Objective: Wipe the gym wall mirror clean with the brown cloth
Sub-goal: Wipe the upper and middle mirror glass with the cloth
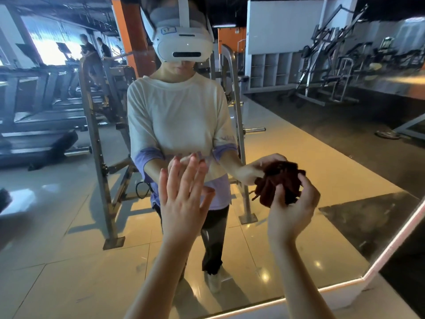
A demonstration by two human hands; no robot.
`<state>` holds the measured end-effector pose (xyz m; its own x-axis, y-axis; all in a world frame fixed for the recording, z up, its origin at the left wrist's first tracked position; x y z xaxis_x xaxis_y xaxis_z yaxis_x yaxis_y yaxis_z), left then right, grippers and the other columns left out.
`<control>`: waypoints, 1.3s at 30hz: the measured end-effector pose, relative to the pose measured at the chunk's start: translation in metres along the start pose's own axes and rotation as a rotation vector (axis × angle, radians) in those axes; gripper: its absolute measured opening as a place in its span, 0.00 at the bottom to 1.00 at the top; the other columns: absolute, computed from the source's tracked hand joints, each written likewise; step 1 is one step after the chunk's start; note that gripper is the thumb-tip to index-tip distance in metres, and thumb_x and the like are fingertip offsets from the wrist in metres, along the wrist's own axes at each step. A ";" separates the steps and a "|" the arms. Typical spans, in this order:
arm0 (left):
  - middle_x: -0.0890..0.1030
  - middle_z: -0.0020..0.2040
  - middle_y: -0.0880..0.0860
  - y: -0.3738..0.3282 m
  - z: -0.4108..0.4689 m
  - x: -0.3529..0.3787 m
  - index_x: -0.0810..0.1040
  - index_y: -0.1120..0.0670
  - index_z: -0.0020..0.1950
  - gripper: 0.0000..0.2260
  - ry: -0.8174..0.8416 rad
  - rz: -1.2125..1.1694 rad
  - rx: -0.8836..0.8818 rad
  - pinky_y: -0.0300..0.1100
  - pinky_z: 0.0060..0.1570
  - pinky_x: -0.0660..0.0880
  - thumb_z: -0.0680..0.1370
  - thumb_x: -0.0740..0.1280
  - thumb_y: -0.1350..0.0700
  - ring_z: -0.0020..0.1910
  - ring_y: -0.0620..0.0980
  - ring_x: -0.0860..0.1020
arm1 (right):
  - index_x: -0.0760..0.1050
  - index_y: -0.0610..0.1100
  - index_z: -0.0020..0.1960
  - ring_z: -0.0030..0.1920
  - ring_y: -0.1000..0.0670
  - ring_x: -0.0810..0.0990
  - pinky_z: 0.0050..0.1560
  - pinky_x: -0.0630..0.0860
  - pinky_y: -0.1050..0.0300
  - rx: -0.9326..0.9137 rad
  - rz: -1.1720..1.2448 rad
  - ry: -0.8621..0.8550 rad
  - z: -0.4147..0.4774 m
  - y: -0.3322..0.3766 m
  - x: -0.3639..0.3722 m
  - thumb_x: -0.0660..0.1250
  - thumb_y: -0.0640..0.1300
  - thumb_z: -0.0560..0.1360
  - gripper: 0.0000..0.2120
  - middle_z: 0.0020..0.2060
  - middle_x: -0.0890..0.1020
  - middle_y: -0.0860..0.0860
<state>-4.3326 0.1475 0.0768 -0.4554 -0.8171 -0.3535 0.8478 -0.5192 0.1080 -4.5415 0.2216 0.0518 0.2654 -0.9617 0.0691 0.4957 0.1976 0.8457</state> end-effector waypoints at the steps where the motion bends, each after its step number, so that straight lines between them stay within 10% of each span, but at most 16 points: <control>1: 0.64 0.77 0.55 -0.001 0.000 0.000 0.64 0.54 0.77 0.29 -0.007 -0.001 -0.006 0.60 0.77 0.55 0.80 0.68 0.47 0.76 0.62 0.61 | 0.73 0.42 0.66 0.63 0.44 0.74 0.55 0.79 0.45 -0.040 -0.020 0.014 -0.004 0.002 0.002 0.71 0.33 0.73 0.23 0.64 0.75 0.42; 6: 0.64 0.76 0.54 -0.006 0.001 -0.002 0.62 0.53 0.77 0.30 -0.037 -0.034 -0.033 0.58 0.78 0.53 0.78 0.69 0.49 0.77 0.61 0.60 | 0.76 0.42 0.61 0.58 0.40 0.77 0.49 0.73 0.56 -0.365 -0.090 0.212 -0.014 0.021 0.015 0.73 0.36 0.71 0.19 0.59 0.78 0.40; 12: 0.64 0.77 0.54 -0.008 0.000 -0.003 0.62 0.53 0.78 0.35 -0.040 -0.021 -0.067 0.57 0.78 0.53 0.75 0.74 0.52 0.76 0.61 0.62 | 0.76 0.41 0.65 0.61 0.44 0.74 0.53 0.67 0.73 -0.197 0.012 0.063 0.035 0.032 0.003 0.71 0.38 0.74 0.20 0.62 0.76 0.41; 18: 0.63 0.77 0.54 -0.009 -0.001 -0.001 0.61 0.53 0.78 0.35 -0.021 -0.014 -0.064 0.57 0.78 0.51 0.76 0.72 0.50 0.77 0.61 0.60 | 0.81 0.41 0.60 0.53 0.40 0.79 0.49 0.74 0.59 -0.621 -0.109 0.181 0.021 0.070 0.022 0.69 0.42 0.74 0.15 0.57 0.80 0.40; 24: 0.66 0.76 0.55 -0.011 -0.001 0.002 0.66 0.55 0.76 0.26 -0.035 -0.021 -0.093 0.61 0.76 0.57 0.79 0.67 0.52 0.76 0.62 0.63 | 0.78 0.42 0.65 0.58 0.42 0.77 0.53 0.74 0.58 -0.352 -0.026 -0.012 0.065 0.086 0.014 0.69 0.42 0.75 0.18 0.61 0.78 0.41; 31: 0.66 0.75 0.56 -0.011 -0.002 0.002 0.65 0.56 0.77 0.31 -0.033 -0.022 -0.089 0.60 0.76 0.56 0.77 0.72 0.52 0.75 0.63 0.64 | 0.82 0.42 0.58 0.48 0.42 0.79 0.47 0.71 0.62 -0.742 -0.122 0.124 0.033 0.114 0.033 0.72 0.40 0.73 0.14 0.54 0.81 0.42; 39: 0.67 0.75 0.57 -0.012 0.000 0.001 0.66 0.56 0.76 0.30 -0.024 -0.019 -0.086 0.63 0.74 0.59 0.77 0.71 0.51 0.76 0.63 0.63 | 0.77 0.42 0.63 0.58 0.40 0.75 0.47 0.72 0.57 -0.370 -0.089 0.030 0.040 0.075 0.017 0.67 0.41 0.75 0.17 0.62 0.76 0.41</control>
<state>-4.3434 0.1532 0.0752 -0.4768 -0.8136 -0.3326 0.8587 -0.5120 0.0214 -4.5328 0.2123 0.1374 0.2292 -0.9733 -0.0158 0.7812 0.1742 0.5994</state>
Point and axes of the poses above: each hand's wrist, its own z-axis towards the middle knuckle, its own x-axis out of the palm, y = z × x, the point moved 5 cm from there along z, towards the middle knuckle
